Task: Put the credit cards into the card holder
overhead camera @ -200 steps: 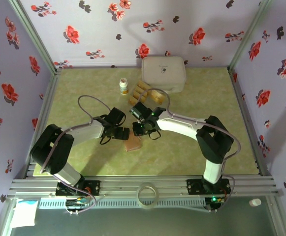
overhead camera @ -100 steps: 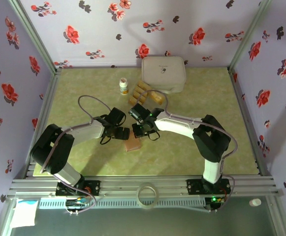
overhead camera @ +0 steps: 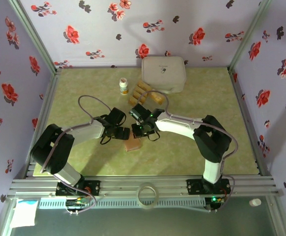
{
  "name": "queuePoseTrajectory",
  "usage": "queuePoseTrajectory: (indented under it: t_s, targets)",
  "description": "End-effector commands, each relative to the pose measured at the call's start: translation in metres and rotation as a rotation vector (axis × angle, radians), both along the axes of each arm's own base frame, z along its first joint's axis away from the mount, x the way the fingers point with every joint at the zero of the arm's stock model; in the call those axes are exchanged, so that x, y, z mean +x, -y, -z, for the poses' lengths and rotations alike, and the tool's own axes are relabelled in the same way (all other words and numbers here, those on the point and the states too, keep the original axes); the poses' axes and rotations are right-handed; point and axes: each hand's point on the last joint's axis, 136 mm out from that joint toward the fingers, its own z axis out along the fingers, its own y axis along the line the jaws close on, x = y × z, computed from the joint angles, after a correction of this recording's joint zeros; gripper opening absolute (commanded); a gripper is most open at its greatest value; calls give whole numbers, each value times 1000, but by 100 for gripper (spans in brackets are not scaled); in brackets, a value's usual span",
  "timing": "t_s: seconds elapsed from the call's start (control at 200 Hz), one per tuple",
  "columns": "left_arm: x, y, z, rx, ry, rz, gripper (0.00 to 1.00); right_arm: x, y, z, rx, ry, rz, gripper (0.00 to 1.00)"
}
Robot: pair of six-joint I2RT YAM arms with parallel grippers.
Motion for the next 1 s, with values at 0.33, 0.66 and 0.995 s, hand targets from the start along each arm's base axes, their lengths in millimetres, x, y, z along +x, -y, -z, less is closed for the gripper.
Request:
queuePoseTrajectory:
  t_s: [0.33, 0.66, 0.995]
  targets:
    - [-10, -14, 23, 87, -35, -9, 93, -2, -31, 13, 146, -82, 62, 0]
    - [-11, -13, 24, 84, -37, -10, 93, -8, -21, 46, 97, -111, 90, 0]
    - [-10, -12, 20, 78, -30, -11, 93, -14, -13, 67, 66, -139, 100, 0]
